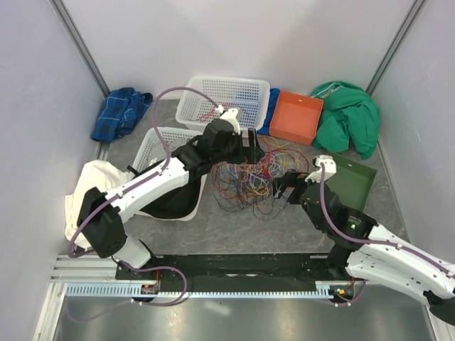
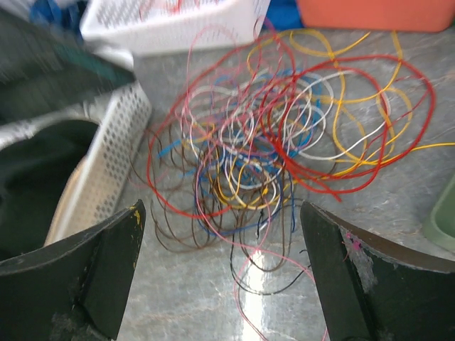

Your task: Untangle the cables

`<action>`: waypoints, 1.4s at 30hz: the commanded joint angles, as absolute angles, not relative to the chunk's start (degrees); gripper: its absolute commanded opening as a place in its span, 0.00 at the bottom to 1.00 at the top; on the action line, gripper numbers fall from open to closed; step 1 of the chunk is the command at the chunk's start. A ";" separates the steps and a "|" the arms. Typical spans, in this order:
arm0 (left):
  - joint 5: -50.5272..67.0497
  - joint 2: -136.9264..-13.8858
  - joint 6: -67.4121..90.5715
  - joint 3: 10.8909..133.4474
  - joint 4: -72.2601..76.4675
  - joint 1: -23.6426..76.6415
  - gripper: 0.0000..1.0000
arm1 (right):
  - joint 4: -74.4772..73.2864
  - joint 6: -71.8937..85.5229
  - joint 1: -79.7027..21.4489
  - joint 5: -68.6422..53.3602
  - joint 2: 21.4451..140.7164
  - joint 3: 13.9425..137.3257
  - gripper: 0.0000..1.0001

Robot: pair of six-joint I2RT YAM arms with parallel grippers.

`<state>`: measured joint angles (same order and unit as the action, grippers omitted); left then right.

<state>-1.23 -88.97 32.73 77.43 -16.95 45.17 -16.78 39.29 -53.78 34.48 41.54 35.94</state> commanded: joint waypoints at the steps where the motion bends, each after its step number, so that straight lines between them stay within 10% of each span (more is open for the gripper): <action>1: -5.17 -86.92 35.51 69.27 -5.72 45.78 1.00 | -18.10 42.01 -53.79 40.34 35.26 34.63 0.98; 15: -12.56 -108.53 37.97 75.67 -2.81 51.06 0.98 | -26.19 44.82 -53.79 41.05 29.09 34.89 0.97; 18: -14.32 -111.35 37.18 77.96 -4.83 51.06 0.86 | -26.46 44.82 -53.79 41.04 28.65 34.54 0.97; 22: -15.55 -107.94 36.21 75.77 -3.17 51.15 0.34 | -26.54 44.39 -53.79 41.66 27.86 34.37 0.97; 26: -16.00 -98.55 33.15 70.15 -0.27 52.12 0.04 | -25.58 43.86 -53.79 42.01 27.86 34.10 0.97; 42: -0.44 -62.41 28.30 49.66 6.24 54.58 0.02 | -9.78 37.72 -53.79 31.58 22.43 29.37 0.88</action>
<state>-2.76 -67.20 30.74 52.93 4.91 54.61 -20.67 42.11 -53.78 37.71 27.94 32.64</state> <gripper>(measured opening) 0.031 0.917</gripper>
